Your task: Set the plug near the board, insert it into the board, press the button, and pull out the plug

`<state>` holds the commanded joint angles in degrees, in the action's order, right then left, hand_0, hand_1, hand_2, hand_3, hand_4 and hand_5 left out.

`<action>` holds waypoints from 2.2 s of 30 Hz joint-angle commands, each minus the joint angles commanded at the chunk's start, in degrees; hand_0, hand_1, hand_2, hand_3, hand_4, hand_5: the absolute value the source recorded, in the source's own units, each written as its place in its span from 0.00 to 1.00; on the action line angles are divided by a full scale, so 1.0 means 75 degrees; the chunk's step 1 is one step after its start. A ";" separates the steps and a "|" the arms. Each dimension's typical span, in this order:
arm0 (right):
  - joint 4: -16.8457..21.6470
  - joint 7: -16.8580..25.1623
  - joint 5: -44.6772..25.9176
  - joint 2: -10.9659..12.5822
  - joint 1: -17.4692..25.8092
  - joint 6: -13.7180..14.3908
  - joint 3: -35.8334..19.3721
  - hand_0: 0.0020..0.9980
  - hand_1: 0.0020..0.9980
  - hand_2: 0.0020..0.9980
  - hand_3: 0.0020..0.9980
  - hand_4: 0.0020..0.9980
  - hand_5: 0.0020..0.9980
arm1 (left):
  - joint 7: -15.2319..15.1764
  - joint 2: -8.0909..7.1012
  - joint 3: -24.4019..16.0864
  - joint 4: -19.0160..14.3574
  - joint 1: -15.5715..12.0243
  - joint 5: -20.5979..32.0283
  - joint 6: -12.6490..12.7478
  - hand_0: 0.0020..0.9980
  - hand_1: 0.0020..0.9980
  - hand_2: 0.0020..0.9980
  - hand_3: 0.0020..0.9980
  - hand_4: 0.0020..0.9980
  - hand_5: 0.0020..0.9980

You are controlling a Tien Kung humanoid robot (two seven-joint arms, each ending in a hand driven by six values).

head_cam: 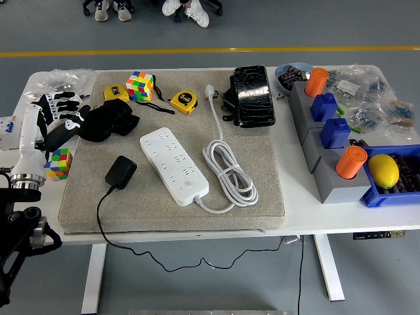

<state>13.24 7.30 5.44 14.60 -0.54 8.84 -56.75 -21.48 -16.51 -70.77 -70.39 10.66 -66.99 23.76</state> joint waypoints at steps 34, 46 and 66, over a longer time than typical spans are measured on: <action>0.0033 -0.0278 -0.0040 0.0192 -0.0318 -0.0149 0.0663 0.55 0.58 0.54 0.51 0.83 0.37 | 0.0589 -0.0216 -0.0336 -0.0467 0.0018 -0.0429 -0.0161 0.43 0.55 0.53 0.59 0.85 0.33; 0.0065 -0.0404 0.0028 0.0166 -0.0305 -0.0241 0.0771 0.55 0.59 0.54 0.51 0.83 0.37 | 0.0560 -0.0295 -0.0345 -0.0570 0.0047 -0.0416 -0.0199 0.43 0.55 0.53 0.59 0.85 0.37; 0.0101 -0.0457 0.0096 0.0200 -0.0288 -0.0258 0.1027 0.55 0.60 0.55 0.51 0.85 0.39 | 0.0640 -0.0434 -0.0144 -0.0542 0.0087 -0.0472 -0.0345 0.41 0.56 0.53 0.59 0.84 0.42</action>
<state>14.00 3.87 6.16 16.09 -2.69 6.90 -49.05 -16.68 -19.77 -71.85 -74.45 11.31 -70.53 21.17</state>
